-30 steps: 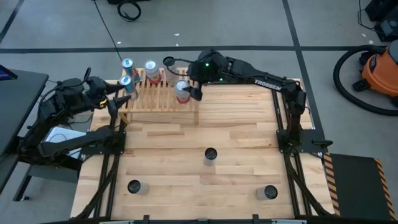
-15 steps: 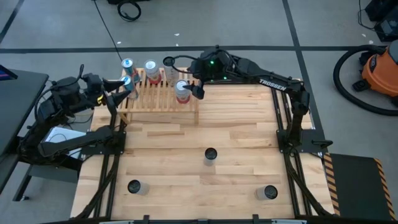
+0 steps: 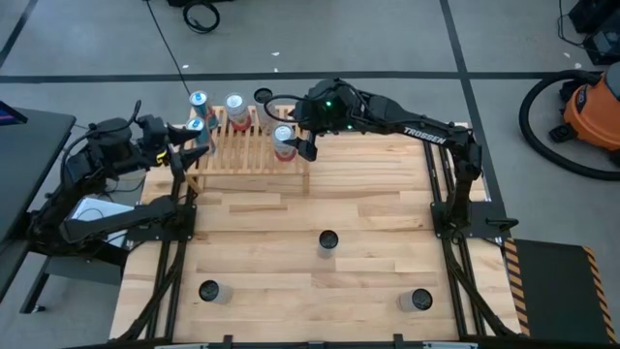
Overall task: Place canned beverage on shelf
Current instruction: Put the pink and white soda can on the shelf aligned with the other pink and white soda can
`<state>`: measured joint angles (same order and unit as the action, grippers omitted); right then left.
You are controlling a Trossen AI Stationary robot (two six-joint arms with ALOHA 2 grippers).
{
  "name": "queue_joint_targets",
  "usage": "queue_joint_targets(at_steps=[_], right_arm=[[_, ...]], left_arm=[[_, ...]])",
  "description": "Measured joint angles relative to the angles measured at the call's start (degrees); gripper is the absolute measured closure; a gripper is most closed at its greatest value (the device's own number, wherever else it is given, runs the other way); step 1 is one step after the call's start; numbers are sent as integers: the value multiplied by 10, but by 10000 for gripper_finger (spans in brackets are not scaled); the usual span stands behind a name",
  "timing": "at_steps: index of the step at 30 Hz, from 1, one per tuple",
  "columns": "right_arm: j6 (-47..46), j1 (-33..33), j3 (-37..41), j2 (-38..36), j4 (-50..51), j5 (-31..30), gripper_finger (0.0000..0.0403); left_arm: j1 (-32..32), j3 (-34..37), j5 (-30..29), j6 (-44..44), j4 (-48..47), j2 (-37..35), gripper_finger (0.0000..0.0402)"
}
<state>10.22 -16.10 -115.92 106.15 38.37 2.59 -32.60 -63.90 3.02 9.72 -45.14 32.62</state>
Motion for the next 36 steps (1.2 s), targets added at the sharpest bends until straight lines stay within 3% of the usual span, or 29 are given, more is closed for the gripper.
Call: queue_joint_targets(at_steps=[10, 17, 31, 36], right_arm=[[0, 2, 0, -11, 3, 0, 11], [0, 15, 0, -51, 2, 27, 11], [0, 45, 0, -99, 42, 23, 11], [0, 51, 0, -99, 66, -15, 11]], left_arm=[[0, 0, 15, 32, -23, 7, 117], [1, 0, 98, 49, 9, 41, 117], [66, 0, 94, 17, 153, 193, 118], [80, 0, 52, 0, 182, 239, 118]])
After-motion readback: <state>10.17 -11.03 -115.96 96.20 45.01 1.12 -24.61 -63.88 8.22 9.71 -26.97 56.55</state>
